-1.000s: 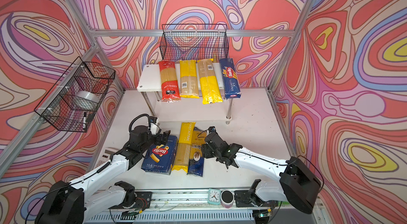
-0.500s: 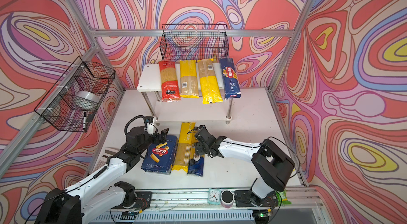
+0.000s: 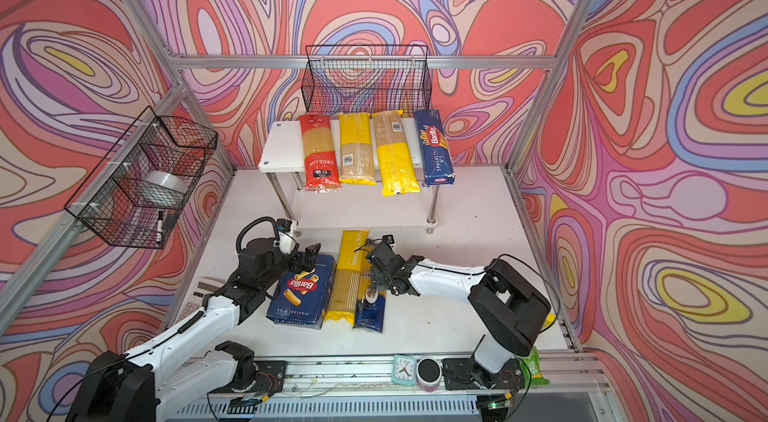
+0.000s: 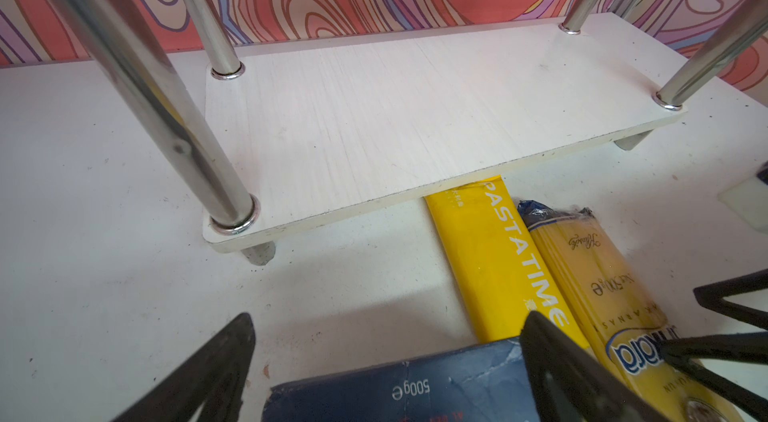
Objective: Place and organize the pasta boxes and bags onto the shelf
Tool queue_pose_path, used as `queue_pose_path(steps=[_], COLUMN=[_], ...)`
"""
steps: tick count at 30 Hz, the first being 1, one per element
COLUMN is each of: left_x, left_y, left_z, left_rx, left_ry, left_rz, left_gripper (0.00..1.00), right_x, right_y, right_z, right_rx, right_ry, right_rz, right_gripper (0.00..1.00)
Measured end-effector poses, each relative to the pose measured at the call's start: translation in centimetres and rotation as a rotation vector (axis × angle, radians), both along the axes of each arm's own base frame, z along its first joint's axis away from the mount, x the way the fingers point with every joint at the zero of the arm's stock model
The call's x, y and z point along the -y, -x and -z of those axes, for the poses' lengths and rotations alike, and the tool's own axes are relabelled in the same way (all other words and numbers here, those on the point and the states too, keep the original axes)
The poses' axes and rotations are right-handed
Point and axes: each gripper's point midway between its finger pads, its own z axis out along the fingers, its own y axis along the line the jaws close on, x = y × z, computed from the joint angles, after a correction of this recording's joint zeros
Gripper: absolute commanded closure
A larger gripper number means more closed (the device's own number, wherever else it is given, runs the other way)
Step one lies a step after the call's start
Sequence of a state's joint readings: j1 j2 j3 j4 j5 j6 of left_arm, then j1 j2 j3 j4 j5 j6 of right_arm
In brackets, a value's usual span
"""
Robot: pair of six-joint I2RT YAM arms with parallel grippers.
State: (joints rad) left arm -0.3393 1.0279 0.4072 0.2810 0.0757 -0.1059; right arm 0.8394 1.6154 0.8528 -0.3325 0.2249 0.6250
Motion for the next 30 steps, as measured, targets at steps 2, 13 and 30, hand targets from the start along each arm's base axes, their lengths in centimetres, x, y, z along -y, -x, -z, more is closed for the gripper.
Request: queue_pose_path(steps=[2,13,30], left_x=[0.0,0.1,0.2], left_y=[0.0,0.0,0.0], left_z=[0.0,0.5,0.4], left_rx=[-0.001,-0.017,-0.014], left_ry=[0.001,-0.003,-0.001], left_rz=[0.002,0.006,0.010], left_gripper=[0.00,0.00,0.00], right_x=[0.0,-0.2,-3.0], right_y=[0.0,0.7,3.6], right_z=[0.0,-1.2,-0.1], right_rx=[-0.003,0.006,-0.035], right_ry=[-0.006,-0.057,-0.029], right_rz=[0.012,0.035,-0.063], right_gripper=[0.19,0.15,0.10])
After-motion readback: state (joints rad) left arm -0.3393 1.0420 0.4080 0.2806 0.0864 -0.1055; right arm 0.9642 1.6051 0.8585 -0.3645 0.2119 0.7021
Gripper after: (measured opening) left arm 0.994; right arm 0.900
